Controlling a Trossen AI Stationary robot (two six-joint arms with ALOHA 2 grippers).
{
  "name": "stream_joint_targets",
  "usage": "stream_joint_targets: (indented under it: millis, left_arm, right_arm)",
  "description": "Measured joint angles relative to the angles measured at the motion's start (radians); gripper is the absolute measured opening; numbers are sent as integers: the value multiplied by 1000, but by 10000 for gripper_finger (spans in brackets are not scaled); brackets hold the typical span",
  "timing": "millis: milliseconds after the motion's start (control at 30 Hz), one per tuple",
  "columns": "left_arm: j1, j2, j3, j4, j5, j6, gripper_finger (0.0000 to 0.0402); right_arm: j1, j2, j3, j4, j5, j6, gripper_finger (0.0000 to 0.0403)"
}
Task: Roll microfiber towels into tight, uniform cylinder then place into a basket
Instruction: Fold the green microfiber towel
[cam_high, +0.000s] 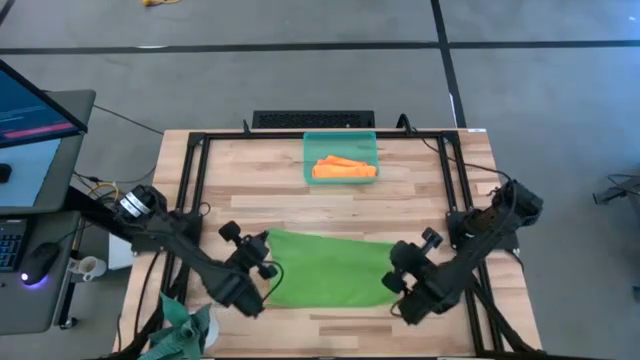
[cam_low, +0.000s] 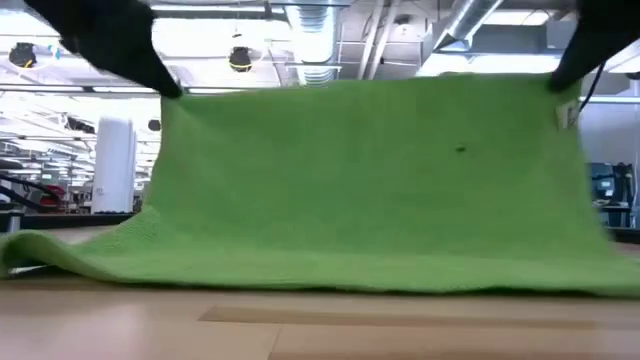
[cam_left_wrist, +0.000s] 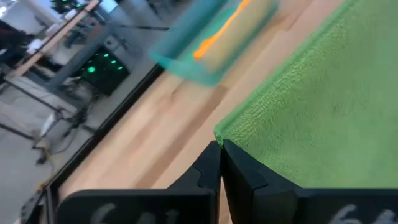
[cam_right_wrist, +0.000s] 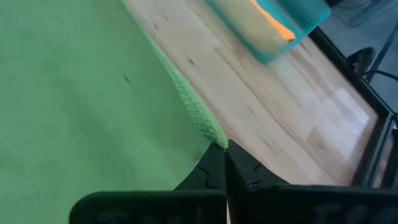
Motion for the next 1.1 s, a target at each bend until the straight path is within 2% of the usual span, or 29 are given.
stream_joint_targets:
  millis: [100,267,400,567,800,1100]
  left_arm:
    - [27,0,-34,28,-10,22,0]
    - [77,-1,-95,153,-111,130,0]
    - [127,-1,-119,212,-87,238,0]
    - [130,-1,-122,215,-64,266,0]
    - [26,-1,-122,289,58,414,0]
    - [-93,-1,-122,389,206,533,0]
  right_arm:
    - [-38,3,-64,104,8,-70,7]
    - [-92,2,-143,219,47,-208,6]
    - [-130,2,-168,223,61,-265,6]
    - [-130,2,-171,253,67,-343,6]
    - [-46,5,-193,413,64,-440,7]
    - [66,5,-289,562,-11,-445,8]
